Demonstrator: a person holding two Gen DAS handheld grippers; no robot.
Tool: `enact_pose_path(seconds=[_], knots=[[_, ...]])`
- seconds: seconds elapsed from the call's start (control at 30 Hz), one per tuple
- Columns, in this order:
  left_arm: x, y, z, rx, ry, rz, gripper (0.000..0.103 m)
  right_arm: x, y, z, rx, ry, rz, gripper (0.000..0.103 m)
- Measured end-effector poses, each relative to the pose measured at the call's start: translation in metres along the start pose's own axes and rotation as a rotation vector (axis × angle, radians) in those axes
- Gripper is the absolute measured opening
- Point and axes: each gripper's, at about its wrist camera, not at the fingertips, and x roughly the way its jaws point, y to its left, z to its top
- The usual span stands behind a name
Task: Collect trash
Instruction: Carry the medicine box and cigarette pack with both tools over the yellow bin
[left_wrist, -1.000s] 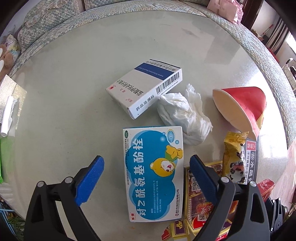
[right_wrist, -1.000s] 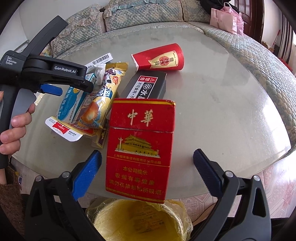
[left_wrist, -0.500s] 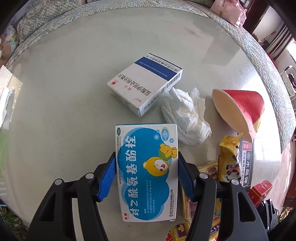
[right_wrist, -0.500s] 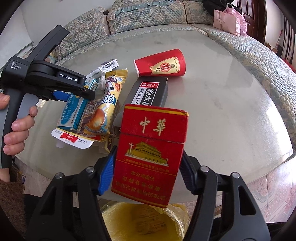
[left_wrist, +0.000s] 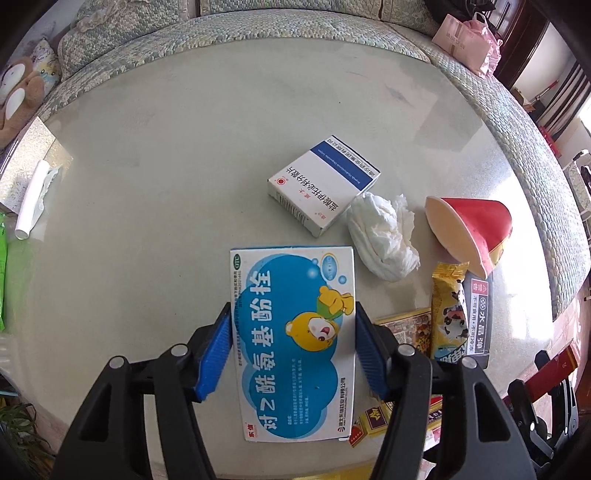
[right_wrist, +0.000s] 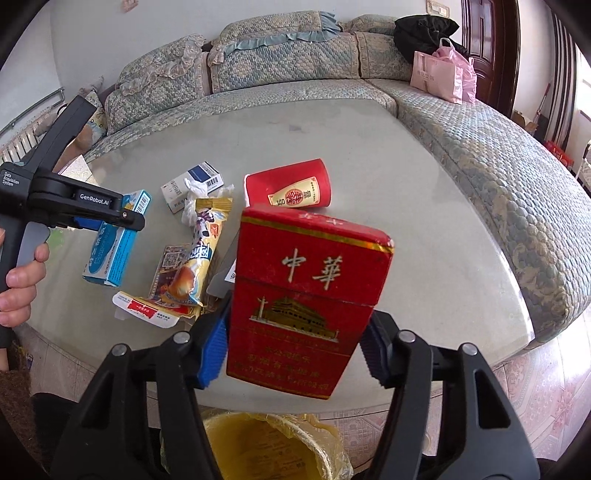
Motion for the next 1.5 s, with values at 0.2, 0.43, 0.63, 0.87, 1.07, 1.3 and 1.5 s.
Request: enact_pose_path(seconds=[0.2,0.43,0.63,0.87,1.07,1.3,1.5], knots=[[-0.048,-0.005,-0.024,0.008,-0.059,-0.002,0.06,-0.022,0.016,0.014,-0.057,-0.041,0.038,0.06],[-0.107,-0.011,-0.071,0.035,-0.128,0.014,0.06,-0.068,0.031,0.019,-0.118,-0.1,0.073,0.06],[-0.147,-0.019,-0.117,0.043,-0.172,0.009,0.06,-0.112,0.04,0.01,-0.165,-0.152,0.068,0.06],[-0.181,-0.03,-0.163,0.053,-0.217,-0.005,0.06,-0.154,0.05,-0.01,-0.206,-0.179,0.078,0.06],[-0.198,-0.039,-0.196,0.064,-0.244,0.012,0.06,-0.183,0.058,-0.027,-0.224,-0.193,0.089,0.06],[-0.2,-0.046,-0.227,0.073,-0.25,0.031,0.06,-0.21,0.063,-0.048,-0.249,-0.203,0.09,0.06],[-0.195,-0.058,-0.247,0.098,-0.246,0.019,0.06,-0.22,0.071,-0.062,-0.283,-0.197,0.089,0.06]])
